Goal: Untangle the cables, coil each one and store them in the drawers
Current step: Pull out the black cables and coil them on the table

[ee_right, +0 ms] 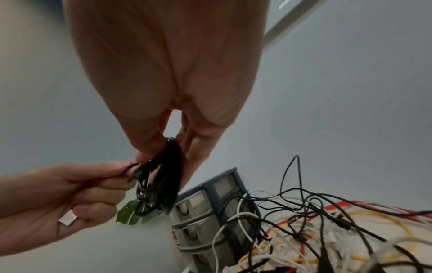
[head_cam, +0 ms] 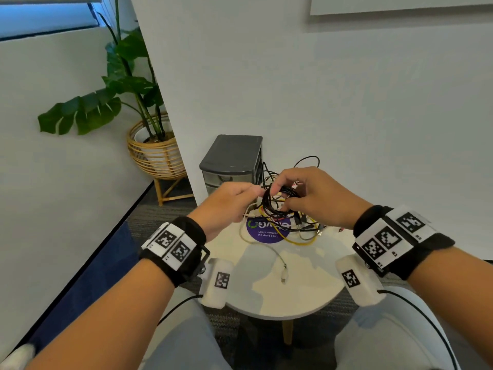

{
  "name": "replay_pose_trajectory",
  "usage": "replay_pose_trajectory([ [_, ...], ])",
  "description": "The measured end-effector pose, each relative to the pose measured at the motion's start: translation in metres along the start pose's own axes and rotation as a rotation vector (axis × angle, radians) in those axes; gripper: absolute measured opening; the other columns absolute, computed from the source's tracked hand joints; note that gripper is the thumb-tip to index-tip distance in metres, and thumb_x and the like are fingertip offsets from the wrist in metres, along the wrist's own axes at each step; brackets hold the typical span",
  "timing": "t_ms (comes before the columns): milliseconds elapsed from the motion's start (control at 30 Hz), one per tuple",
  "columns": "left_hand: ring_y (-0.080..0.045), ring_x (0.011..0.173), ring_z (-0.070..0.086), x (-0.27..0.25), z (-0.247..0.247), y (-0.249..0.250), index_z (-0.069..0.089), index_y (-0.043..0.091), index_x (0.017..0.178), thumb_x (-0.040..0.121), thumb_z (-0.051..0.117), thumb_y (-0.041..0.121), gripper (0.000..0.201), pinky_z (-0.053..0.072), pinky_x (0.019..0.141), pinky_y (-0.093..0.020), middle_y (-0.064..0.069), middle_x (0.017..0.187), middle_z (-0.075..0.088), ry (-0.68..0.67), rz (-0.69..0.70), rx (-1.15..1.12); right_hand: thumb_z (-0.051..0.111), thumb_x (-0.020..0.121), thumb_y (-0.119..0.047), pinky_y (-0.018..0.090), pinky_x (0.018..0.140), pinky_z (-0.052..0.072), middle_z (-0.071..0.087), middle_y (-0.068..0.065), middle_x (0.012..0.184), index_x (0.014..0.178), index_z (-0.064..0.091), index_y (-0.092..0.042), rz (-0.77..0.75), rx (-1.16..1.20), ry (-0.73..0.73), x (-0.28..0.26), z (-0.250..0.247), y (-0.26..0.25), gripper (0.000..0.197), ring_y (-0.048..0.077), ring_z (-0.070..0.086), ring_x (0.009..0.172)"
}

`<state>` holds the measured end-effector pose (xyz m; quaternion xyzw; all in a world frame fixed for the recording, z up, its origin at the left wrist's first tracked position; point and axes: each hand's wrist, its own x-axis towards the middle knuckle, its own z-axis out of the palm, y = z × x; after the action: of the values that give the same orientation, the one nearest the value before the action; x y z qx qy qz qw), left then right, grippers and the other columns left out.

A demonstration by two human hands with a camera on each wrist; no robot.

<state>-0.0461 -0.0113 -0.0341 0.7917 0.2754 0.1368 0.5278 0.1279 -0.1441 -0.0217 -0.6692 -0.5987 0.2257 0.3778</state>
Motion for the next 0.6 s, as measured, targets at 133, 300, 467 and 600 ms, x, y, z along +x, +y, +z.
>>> replay_pose_trajectory([
  [133,-0.011,0.052,0.028,0.000,-0.023,-0.004,0.076,0.009,0.101,0.108,0.047,0.023,0.032,0.027,0.053,-0.026,0.010,0.054,0.039,0.123,0.012,-0.058,0.067,0.089,0.006,0.027,0.074,0.056,0.069,0.000,0.101,0.092,0.076,-0.029,0.037,0.136,-0.003,-0.010,-0.003,0.007,0.036,0.022,0.075,0.084],
  [300,-0.014,0.066,0.050,-0.008,-0.025,-0.010,0.073,0.017,0.088,0.105,0.051,0.027,0.030,0.043,0.070,-0.032,0.000,0.067,0.056,0.083,0.003,0.094,0.069,0.089,0.005,0.023,0.067,0.054,0.067,0.023,0.110,0.098,0.077,-0.018,0.132,0.344,0.057,-0.016,-0.005,0.010,0.025,0.031,0.075,0.090],
  [467,0.000,0.070,0.059,-0.019,-0.015,0.001,0.071,0.006,0.100,0.105,0.053,0.017,0.022,0.046,0.067,-0.015,0.014,0.082,0.069,-0.179,0.060,0.228,0.074,0.086,0.003,0.024,0.069,0.055,0.070,0.010,0.082,0.099,0.077,-0.016,0.144,0.356,0.083,-0.015,-0.009,0.005,0.023,0.013,0.070,0.076],
  [600,-0.019,0.074,0.070,-0.022,-0.011,0.020,0.063,0.001,0.101,0.106,0.049,0.012,0.019,0.057,0.067,-0.023,-0.011,0.084,0.070,-0.070,0.078,-0.347,0.073,0.087,0.001,0.022,0.067,0.056,0.074,0.006,0.090,0.103,0.075,-0.014,0.131,0.390,0.109,-0.015,-0.012,-0.002,0.022,0.025,0.075,0.093],
])
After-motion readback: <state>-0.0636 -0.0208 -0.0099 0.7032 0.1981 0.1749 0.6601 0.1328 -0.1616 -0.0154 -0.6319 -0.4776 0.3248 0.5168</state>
